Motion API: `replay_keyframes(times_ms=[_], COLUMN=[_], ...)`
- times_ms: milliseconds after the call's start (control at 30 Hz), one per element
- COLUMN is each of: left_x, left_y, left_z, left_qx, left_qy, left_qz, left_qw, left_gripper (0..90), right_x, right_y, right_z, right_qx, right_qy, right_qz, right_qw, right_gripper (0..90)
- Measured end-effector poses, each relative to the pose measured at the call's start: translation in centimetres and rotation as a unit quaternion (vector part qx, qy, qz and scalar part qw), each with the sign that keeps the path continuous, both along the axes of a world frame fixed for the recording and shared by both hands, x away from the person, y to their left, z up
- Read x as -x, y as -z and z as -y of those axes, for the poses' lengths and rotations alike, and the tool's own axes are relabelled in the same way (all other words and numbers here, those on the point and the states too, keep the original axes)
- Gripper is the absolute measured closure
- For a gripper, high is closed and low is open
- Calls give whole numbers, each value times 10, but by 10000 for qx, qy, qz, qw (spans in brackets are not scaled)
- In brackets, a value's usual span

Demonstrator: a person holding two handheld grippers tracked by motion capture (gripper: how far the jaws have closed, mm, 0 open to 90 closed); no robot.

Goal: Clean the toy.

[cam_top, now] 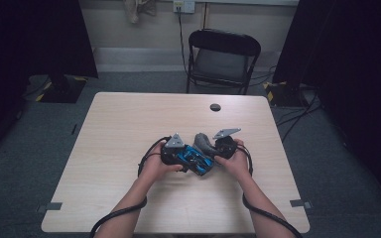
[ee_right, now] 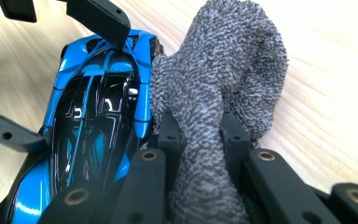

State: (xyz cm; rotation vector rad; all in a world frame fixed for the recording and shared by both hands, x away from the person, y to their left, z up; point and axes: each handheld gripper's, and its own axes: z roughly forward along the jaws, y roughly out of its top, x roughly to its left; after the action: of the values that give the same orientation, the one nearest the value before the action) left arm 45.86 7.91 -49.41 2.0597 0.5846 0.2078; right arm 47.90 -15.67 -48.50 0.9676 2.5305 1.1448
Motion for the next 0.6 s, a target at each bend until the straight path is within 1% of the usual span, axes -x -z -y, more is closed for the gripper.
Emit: replay_keyframes(times_ms=[267,500,600], left_x=[0,1,1], left_y=[-1,0,-1], left_z=[1,1,2], left_qx=[-35,1,-24], left_qy=[-4,43,64], left_qz=[-17,-20,-22], left_qw=[10000,10000,10000], left_gripper=[170,177,180], right_x=[7,15,18], right_y=[-1,-1,0], right_z=[8,18,22], right_qx=[30,-28,-92], right_qy=[34,84,135], right_qz=[-13,-26,-40], right_qw=[10000,10000,9999], right_gripper=[751,751,751])
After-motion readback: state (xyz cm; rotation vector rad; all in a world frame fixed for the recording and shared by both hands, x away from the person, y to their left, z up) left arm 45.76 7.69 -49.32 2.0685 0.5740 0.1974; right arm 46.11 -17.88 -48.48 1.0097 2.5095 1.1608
